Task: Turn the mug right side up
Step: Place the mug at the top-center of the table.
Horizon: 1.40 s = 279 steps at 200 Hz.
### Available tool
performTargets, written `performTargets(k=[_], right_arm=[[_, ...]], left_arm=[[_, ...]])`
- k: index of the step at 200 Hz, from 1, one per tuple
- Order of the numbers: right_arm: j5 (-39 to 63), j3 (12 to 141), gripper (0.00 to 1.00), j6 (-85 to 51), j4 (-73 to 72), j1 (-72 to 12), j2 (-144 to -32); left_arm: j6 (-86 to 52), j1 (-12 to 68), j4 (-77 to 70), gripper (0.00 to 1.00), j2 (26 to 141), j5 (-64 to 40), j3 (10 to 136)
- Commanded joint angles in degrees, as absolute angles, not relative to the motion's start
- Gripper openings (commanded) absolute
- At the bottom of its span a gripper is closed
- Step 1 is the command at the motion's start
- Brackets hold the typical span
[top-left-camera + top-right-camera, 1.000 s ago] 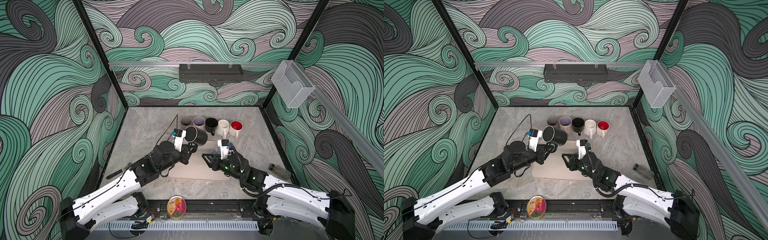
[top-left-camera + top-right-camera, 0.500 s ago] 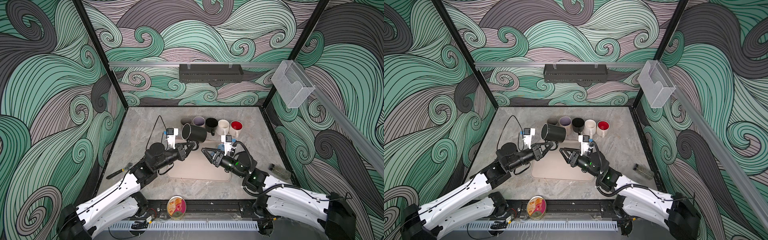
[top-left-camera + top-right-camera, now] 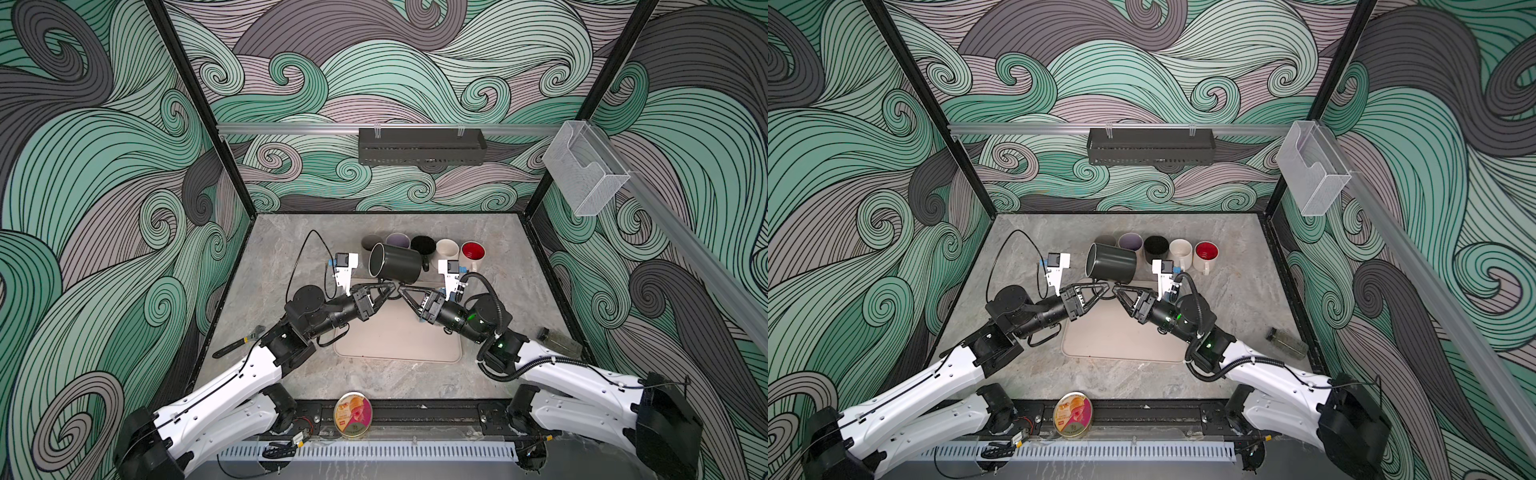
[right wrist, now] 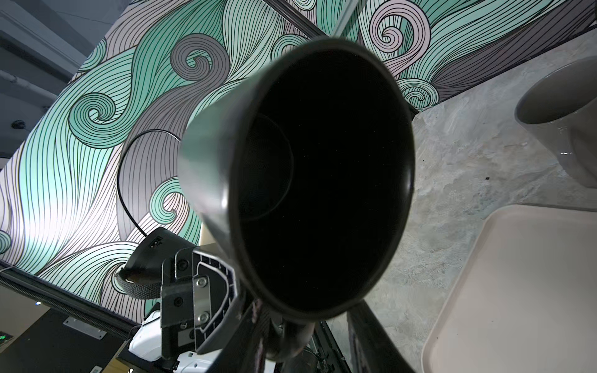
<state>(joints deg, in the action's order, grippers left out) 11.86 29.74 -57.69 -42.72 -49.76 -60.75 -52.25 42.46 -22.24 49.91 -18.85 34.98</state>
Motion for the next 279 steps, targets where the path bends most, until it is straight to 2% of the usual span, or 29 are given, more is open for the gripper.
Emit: performTargets(k=[1, 149, 186, 214, 267, 272, 279], right_arm=[[13.53, 31.09, 0.42, -60.69, -48.91, -49.18, -61.91], [14.99, 35.87, 0.36, -63.46, -59.01, -48.33, -66.69], [15.27, 37.13, 0.25, -63.59, -60.18, -47.81, -67.62], [16.73, 38.56, 0.00, -63.37, -60.26, -47.55, -68.02], [18.96, 39.74, 0.00, -63.41, -59.97, -47.30, -69.18], [19.10, 39.81, 0.00, -63.29, -59.81, -47.28, -69.26], [19.28, 39.94, 0.00, -63.13, -59.37, -47.20, -69.43]], left_arm=[[-53.36, 42.35, -32.84, 0.00, 49.50, -21.17, 35.80], [-59.28, 42.45, -39.99, 0.00, 51.89, -22.85, 33.01], [-59.77, 42.45, -39.20, 0.00, 51.09, -22.26, 31.61], [-59.33, 42.45, -37.36, 0.00, 50.50, -22.06, 31.28], [-57.00, 42.44, -29.74, 0.00, 49.79, -19.47, 31.59], [-56.52, 42.45, -28.08, 0.14, 49.71, -19.07, 31.96], [-55.99, 42.42, -25.70, 0.42, 49.55, -18.46, 32.43]])
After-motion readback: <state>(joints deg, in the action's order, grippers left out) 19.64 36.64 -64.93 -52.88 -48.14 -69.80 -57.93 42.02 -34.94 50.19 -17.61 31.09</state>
